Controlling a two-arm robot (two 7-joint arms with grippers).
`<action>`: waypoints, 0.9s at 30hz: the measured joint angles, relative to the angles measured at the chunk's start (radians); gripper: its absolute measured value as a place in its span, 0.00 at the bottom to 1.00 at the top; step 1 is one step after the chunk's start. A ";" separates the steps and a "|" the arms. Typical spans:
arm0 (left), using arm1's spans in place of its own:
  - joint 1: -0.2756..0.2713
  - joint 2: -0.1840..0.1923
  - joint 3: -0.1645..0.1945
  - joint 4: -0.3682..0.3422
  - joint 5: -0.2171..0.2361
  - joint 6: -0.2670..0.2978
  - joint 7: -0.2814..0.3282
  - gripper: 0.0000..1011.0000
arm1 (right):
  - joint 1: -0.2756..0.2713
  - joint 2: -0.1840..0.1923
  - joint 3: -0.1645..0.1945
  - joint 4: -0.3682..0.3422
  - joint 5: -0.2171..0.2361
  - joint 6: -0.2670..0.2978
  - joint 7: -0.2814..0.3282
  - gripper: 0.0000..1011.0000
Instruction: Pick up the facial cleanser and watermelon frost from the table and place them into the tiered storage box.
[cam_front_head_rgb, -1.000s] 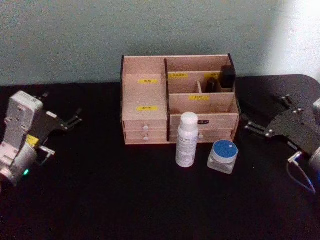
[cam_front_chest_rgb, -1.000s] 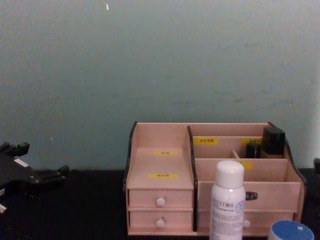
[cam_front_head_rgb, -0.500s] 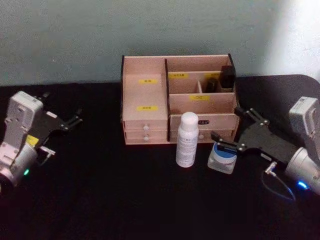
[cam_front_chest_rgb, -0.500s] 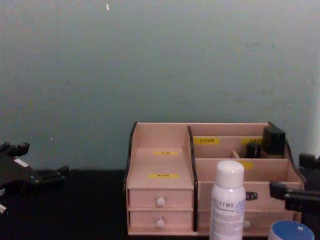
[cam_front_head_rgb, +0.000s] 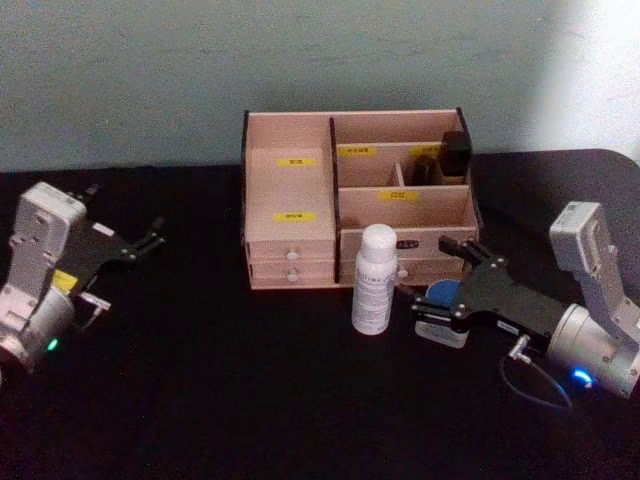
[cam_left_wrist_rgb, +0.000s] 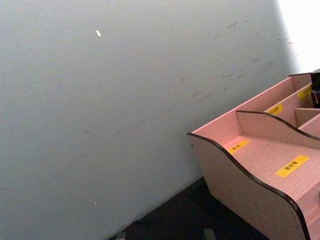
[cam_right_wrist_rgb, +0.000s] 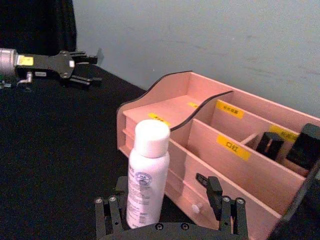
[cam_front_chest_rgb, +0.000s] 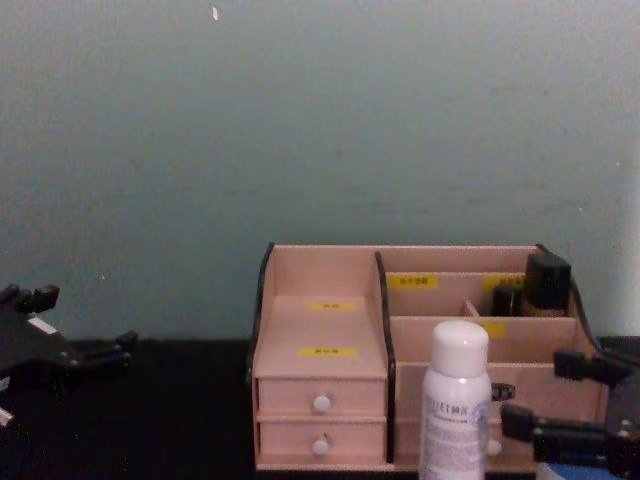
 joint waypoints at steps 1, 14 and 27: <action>0.000 0.000 0.000 0.000 0.000 0.000 0.000 0.99 | 0.002 -0.002 -0.001 0.003 -0.002 0.001 0.005 0.99; 0.000 0.000 0.000 0.000 0.000 0.000 0.000 0.99 | 0.046 -0.039 -0.023 0.069 -0.018 0.014 0.089 0.99; 0.000 0.000 0.000 0.000 0.000 0.000 0.000 0.99 | 0.090 -0.079 -0.045 0.135 -0.022 0.004 0.123 0.99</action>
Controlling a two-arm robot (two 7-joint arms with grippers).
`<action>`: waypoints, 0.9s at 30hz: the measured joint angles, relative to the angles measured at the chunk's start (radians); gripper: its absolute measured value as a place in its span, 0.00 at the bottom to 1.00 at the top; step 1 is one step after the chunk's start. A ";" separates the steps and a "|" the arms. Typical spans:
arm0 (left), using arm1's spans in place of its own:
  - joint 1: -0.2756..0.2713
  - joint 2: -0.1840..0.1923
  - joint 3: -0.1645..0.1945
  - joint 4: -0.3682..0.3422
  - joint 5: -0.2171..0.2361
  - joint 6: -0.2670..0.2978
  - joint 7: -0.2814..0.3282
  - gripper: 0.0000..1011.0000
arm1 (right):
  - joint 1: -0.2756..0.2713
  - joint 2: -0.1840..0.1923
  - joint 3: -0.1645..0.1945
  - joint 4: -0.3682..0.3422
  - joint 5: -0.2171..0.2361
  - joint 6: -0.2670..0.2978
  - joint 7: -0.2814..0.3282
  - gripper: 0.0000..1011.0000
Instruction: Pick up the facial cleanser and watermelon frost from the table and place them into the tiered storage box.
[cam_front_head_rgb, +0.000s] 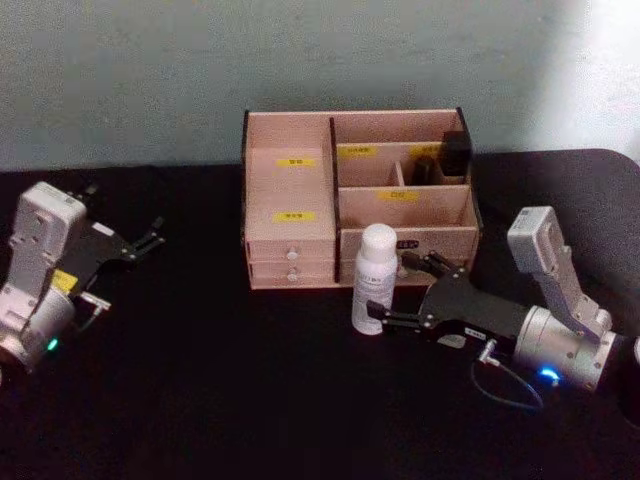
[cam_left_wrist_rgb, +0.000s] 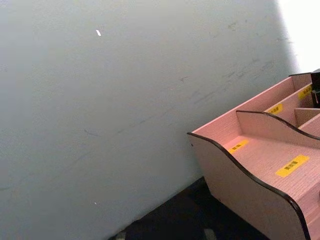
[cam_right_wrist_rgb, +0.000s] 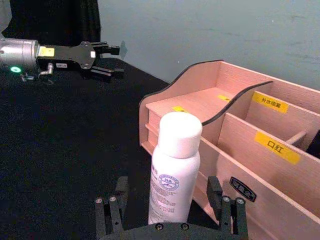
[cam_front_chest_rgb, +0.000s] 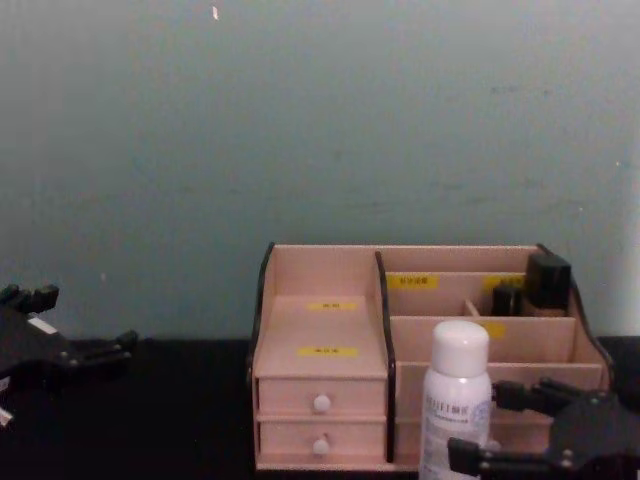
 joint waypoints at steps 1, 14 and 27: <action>0.000 0.000 0.000 0.000 0.000 0.000 0.000 0.99 | 0.005 -0.004 -0.003 0.007 -0.001 -0.003 0.003 0.99; 0.000 0.000 0.000 0.000 0.000 0.000 0.000 0.99 | 0.043 -0.032 -0.017 0.061 -0.009 -0.018 0.015 0.99; 0.000 0.000 0.000 0.000 0.000 0.000 0.000 0.99 | 0.079 -0.062 -0.023 0.113 -0.007 -0.020 0.018 0.99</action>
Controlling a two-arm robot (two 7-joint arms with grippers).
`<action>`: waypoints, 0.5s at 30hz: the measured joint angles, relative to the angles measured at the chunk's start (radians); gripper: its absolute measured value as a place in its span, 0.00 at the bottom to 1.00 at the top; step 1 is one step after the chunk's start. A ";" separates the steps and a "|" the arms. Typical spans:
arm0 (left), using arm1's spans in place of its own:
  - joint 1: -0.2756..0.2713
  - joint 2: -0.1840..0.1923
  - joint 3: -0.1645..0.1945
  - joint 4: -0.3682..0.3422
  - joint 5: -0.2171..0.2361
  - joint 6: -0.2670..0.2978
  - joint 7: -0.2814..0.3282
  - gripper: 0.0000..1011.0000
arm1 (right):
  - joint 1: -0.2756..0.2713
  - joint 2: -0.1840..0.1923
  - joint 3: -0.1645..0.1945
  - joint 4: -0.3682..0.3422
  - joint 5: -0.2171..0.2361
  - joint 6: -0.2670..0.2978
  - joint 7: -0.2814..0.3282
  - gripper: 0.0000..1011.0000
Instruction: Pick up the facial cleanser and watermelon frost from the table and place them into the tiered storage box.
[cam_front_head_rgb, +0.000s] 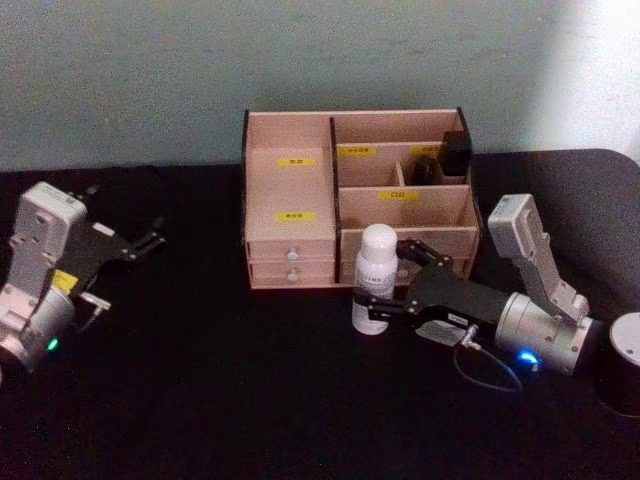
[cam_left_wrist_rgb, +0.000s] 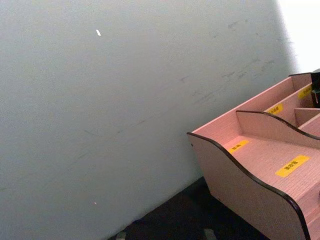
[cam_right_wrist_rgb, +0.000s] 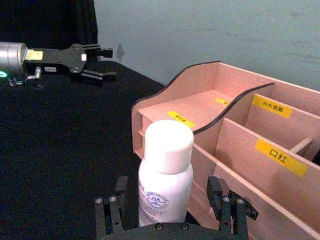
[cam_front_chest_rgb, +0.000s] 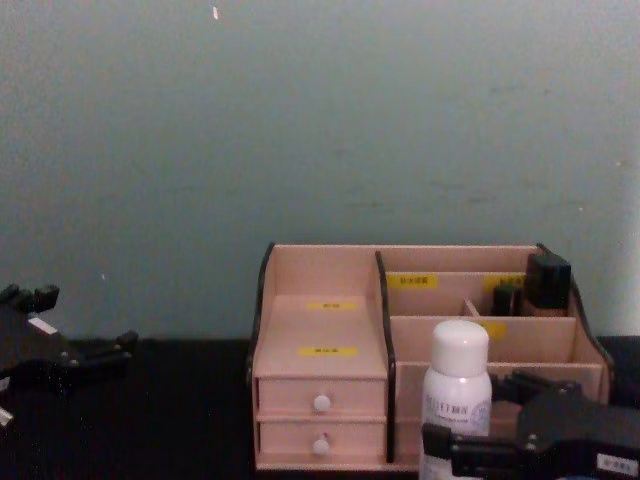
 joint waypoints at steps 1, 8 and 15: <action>0.000 0.000 0.000 0.000 0.000 0.000 0.000 0.99 | 0.002 -0.001 -0.001 0.004 0.000 0.000 0.001 0.99; 0.000 0.000 0.000 0.000 0.000 0.000 0.000 0.99 | 0.007 -0.007 -0.005 0.013 0.002 0.004 0.002 0.99; 0.000 0.000 0.000 0.000 0.000 0.000 0.000 0.99 | 0.008 -0.009 -0.005 0.015 0.003 0.008 0.001 0.99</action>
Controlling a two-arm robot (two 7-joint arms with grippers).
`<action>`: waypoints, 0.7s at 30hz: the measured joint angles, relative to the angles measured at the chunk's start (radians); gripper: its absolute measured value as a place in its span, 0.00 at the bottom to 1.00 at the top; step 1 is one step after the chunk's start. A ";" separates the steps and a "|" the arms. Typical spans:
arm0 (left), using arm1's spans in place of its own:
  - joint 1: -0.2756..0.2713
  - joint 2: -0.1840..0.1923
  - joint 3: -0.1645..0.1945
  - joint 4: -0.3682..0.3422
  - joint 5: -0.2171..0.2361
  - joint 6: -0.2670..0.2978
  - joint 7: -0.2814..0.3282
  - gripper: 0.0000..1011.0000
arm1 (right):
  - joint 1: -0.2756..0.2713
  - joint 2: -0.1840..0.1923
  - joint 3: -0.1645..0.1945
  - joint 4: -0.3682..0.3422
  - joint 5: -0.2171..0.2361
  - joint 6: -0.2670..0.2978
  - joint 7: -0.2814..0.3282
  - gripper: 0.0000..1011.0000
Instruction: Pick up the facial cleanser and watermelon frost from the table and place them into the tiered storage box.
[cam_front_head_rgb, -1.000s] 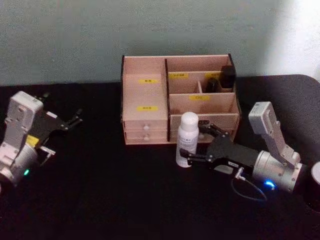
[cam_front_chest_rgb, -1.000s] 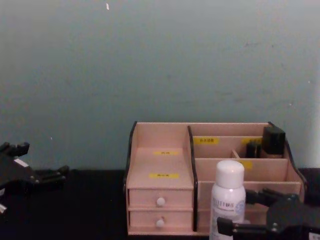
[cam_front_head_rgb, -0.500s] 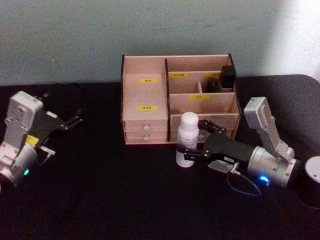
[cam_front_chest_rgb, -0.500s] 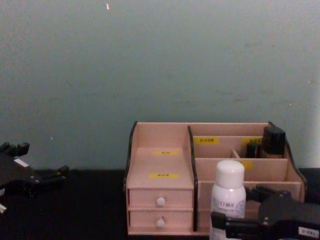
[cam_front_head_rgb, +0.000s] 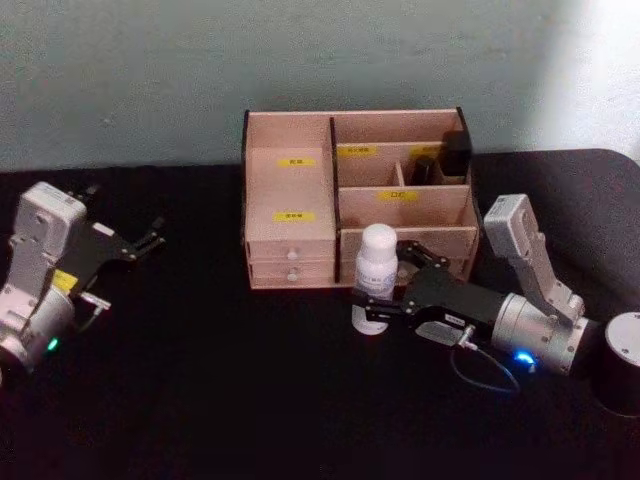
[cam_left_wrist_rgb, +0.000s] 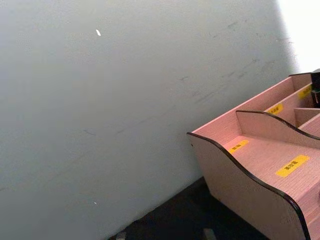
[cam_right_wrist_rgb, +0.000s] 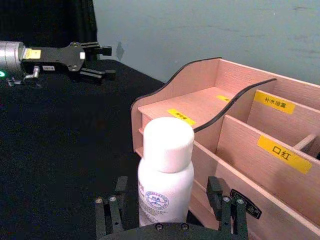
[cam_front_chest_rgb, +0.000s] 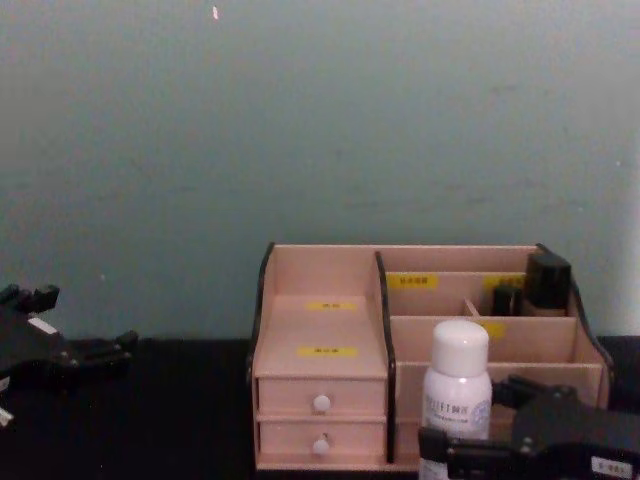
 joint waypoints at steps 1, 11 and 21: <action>0.000 0.000 0.000 0.000 0.000 0.000 0.000 0.99 | 0.000 0.000 0.000 0.000 0.000 0.000 0.000 0.99; 0.000 0.000 0.000 0.000 0.000 0.000 0.000 0.99 | 0.000 0.001 0.001 -0.001 0.000 0.000 -0.001 0.97; 0.000 0.000 0.000 0.000 0.000 0.000 0.000 0.99 | -0.001 0.001 0.001 -0.002 0.000 0.000 -0.001 0.73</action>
